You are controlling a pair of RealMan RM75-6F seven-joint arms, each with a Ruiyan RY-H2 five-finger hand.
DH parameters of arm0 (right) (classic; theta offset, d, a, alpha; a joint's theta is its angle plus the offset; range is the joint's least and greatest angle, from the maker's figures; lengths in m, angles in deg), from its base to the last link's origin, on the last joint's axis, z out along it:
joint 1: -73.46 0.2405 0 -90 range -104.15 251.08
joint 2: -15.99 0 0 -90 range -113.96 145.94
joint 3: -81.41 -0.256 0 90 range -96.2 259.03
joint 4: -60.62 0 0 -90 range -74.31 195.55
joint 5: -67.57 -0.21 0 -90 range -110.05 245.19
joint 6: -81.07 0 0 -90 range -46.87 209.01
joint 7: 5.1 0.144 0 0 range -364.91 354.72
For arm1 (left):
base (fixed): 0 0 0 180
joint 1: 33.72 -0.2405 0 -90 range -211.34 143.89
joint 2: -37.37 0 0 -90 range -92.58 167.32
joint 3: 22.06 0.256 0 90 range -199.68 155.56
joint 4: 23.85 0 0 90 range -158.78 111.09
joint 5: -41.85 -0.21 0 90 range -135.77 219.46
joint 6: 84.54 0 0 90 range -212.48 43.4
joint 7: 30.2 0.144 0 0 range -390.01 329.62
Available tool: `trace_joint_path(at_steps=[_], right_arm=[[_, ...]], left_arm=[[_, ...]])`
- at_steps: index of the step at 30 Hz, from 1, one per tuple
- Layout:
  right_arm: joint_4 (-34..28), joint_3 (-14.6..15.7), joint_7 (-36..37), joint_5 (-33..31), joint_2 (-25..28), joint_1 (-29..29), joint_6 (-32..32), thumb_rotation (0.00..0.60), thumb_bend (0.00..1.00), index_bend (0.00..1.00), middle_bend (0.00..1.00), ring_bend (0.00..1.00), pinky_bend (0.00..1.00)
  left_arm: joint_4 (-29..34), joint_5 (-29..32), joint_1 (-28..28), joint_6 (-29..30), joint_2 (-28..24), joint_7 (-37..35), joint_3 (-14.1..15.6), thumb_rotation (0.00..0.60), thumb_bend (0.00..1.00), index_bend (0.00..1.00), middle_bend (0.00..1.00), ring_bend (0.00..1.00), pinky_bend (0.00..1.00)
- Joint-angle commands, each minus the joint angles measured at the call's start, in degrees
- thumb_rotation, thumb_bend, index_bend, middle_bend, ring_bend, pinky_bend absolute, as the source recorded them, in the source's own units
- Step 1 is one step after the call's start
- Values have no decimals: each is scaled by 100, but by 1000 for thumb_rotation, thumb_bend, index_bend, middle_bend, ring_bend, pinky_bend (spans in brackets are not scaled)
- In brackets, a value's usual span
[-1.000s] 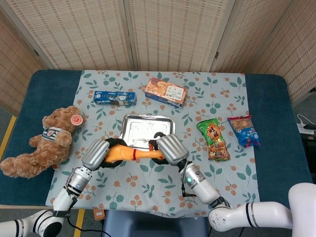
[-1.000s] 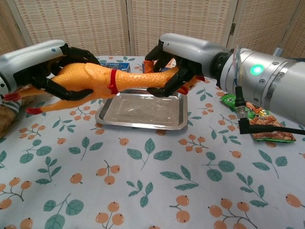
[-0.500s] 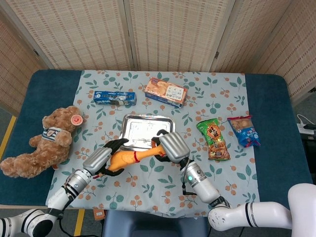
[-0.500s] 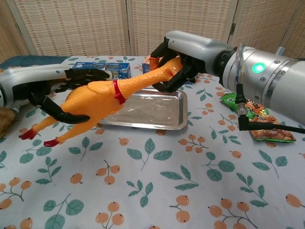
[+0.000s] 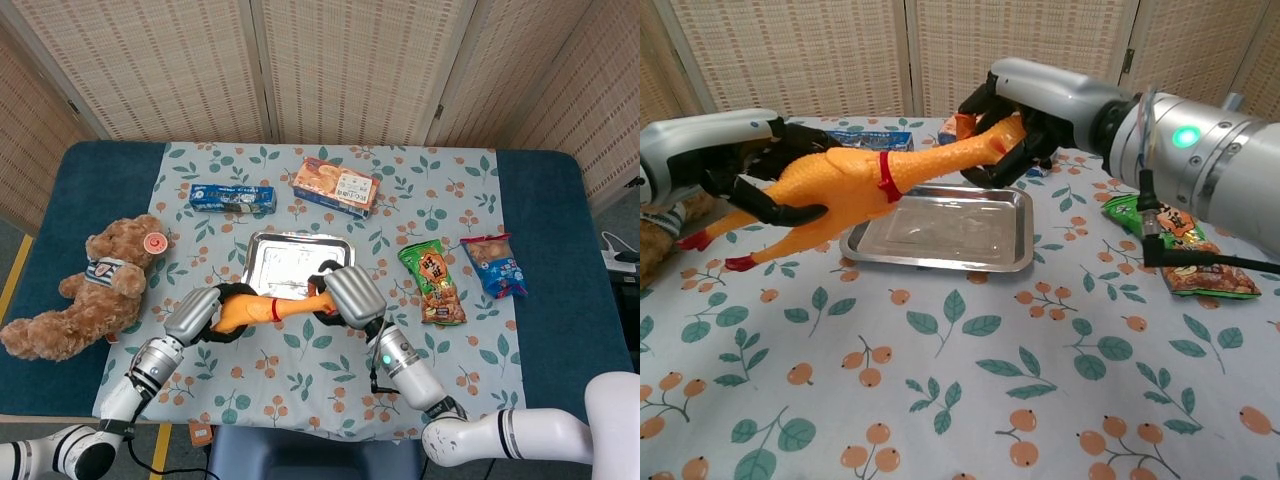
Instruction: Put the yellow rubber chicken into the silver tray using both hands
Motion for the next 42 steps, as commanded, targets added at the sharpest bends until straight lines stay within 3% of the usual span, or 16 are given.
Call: trace_joint_path(at_steps=[1, 5, 10, 17, 19, 20, 23, 24, 25, 28, 31, 42], right_arm=[[12, -6, 21, -6, 9, -3, 13, 600, 384, 902, 663, 791, 777], [20, -8, 24, -22, 21, -3, 22, 600, 384, 901, 663, 791, 778], [8, -9, 57, -16, 46, -14, 28, 600, 384, 901, 663, 791, 777], [54, -22, 144, -15, 55, -22, 59, 600, 384, 901, 663, 791, 777], [69, -15, 162, -8, 61, -27, 68, 600, 383, 900, 663, 791, 777], [78, -13, 165, -6, 62, -29, 68, 600, 384, 900, 663, 791, 777], [105, -7, 168, -6, 53, -34, 61, 600, 384, 900, 663, 791, 777], [114, -3, 166, -4, 43, -36, 55, 600, 383, 900, 663, 791, 777], [120, 1, 163, -3, 37, -38, 51, 600, 384, 900, 663, 791, 777], [131, 9, 146, 10, 14, -39, 32, 600, 383, 900, 663, 791, 777], [143, 14, 115, 21, -10, -40, 2, 600, 383, 899, 663, 791, 777], [236, 36, 41, 87, -54, -80, -101, 600, 384, 900, 663, 791, 777]], left_arm=[[-44, 108, -75, 215, 176, 78, -80, 600, 631, 872, 800, 702, 877], [-65, 139, -82, 293, 234, 232, -82, 600, 667, 888, 862, 785, 963], [-78, -81, -93, 397, 279, 375, -28, 600, 724, 900, 880, 809, 989], [-122, -156, -124, 478, 385, 314, -52, 600, 678, 908, 881, 810, 984], [-194, -230, -125, 440, 368, 296, -13, 600, 599, 855, 820, 730, 852], [-209, -279, -120, 388, 346, 248, 16, 600, 564, 763, 746, 656, 757], [-111, -187, -60, -68, 138, -191, 47, 600, 454, 239, 278, 252, 409], [-60, -137, -15, -339, 9, -428, 58, 600, 415, 109, 128, 120, 303], [9, -82, 23, -554, -112, -646, 40, 600, 377, 38, 39, 43, 214], [47, -34, 99, -991, -368, -1212, -52, 600, 301, 0, 0, 0, 58], [22, -57, 143, -1264, -522, -1536, -76, 600, 281, 0, 0, 0, 7], [-8, -249, 182, -1547, -729, -2010, -88, 600, 277, 0, 0, 0, 0]])
